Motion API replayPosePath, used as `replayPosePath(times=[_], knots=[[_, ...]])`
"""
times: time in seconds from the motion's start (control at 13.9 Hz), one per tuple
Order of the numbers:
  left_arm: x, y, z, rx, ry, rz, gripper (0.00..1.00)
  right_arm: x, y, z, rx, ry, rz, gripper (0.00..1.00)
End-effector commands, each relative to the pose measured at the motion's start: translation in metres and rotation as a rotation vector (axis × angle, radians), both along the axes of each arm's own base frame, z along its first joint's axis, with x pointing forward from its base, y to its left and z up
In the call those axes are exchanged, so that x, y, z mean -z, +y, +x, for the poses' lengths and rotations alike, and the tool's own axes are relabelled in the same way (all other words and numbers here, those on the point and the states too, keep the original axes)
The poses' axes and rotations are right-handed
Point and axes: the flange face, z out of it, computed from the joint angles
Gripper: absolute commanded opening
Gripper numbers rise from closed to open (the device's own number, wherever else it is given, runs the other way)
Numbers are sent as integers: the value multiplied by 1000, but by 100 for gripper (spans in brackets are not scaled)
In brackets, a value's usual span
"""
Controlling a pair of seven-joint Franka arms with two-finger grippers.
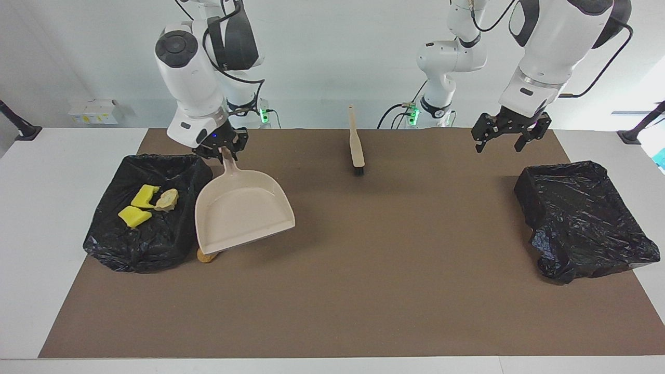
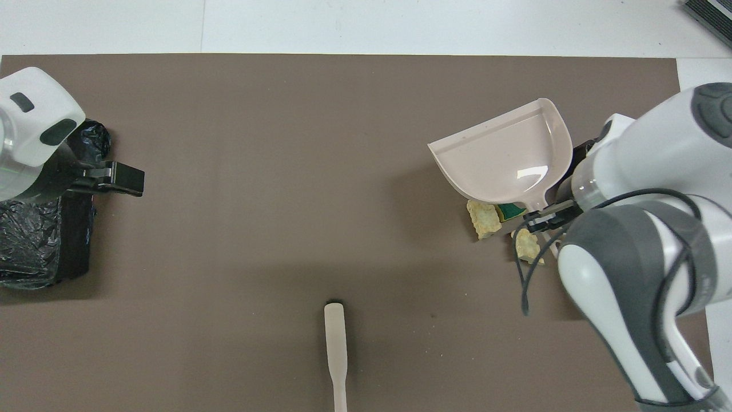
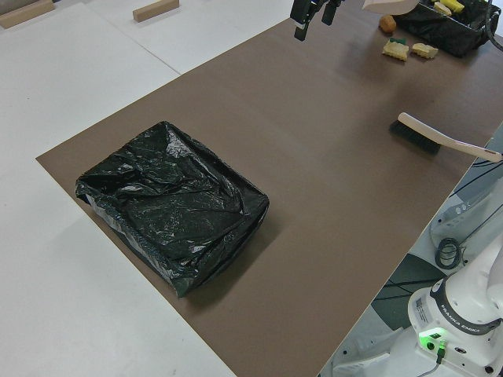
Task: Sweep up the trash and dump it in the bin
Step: 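Bring the empty dustpan back to the table center with the right gripper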
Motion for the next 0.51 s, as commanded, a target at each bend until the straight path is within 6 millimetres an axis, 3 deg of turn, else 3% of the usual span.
replayPosePath(times=[0.0, 0.29, 0.43], knots=[[-3, 4, 0, 5, 1, 19, 100, 5, 78, 6, 74, -30, 27, 0], [-3, 4, 0, 4, 1, 19, 100, 39, 164, 20, 190, -37, 62, 0], [-3, 4, 1, 5, -2, 18, 100, 57, 193, 25, 249, -60, 81, 0]])
